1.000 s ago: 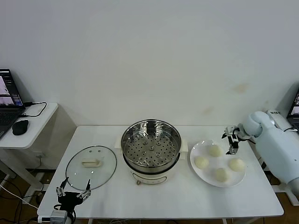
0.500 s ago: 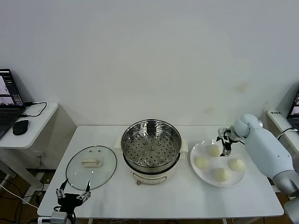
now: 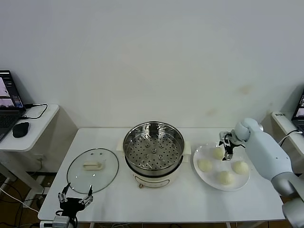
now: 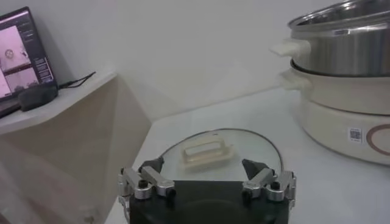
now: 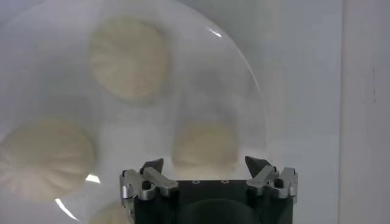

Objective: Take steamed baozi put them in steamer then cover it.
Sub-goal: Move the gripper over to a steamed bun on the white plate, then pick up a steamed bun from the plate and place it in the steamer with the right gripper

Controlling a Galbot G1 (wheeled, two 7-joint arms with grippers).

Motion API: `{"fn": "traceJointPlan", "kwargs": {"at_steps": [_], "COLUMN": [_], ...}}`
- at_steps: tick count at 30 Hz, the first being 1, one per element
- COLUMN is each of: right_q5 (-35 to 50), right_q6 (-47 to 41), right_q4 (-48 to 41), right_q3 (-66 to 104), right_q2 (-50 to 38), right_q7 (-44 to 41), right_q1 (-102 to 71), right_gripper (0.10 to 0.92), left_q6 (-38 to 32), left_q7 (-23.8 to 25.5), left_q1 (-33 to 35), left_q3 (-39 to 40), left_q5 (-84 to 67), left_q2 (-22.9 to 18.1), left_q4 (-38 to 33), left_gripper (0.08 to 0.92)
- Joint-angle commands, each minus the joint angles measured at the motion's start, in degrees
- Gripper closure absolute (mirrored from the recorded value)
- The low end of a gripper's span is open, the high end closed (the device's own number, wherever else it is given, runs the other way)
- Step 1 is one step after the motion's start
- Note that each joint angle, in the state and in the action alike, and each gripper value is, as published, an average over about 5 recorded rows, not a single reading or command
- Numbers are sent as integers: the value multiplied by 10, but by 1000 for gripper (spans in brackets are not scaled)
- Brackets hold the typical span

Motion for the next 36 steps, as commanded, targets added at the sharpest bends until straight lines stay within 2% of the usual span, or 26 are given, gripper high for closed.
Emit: {"fn": "traceJointPlan", "kwargs": {"at_steps": [1,5,10,16,22,29,36], "right_q5": [-2,-2,6,27,81,175,269], "right_q6": [-1,0,-1,-2,-10,-21,-29], "right_q4": [-9,-11,-10,-1,44,81,94], "right_q3": [1,2,5,10,-4,-74,-150], "right_q2": [5,4,3,-4,-38,-63,-40], "right_q7": [3,2,-3,-12,-40,-71,-103], "right_q1": [2,0,-1,7,34,117,232], "right_gripper": [302,385,414,422,417,415,414], "left_q6": [0,0,0,0,-1,-1,-1], "left_q7": [0,-1,-1,-1,-3,-4,-5], "left_q1": [0,-1,-1,-1,-1,-2,-2], "left_q3": [-2,-1,2,2,4,7,5], "left_q5": [0,0,1,1,1,1,-1], "left_q2": [4,2,-1,-1,-3,-6,-4], "left_q4": [2,2,3,2,1,-6,-8], "left_gripper": [177,177,177,177,177,177,177]}}
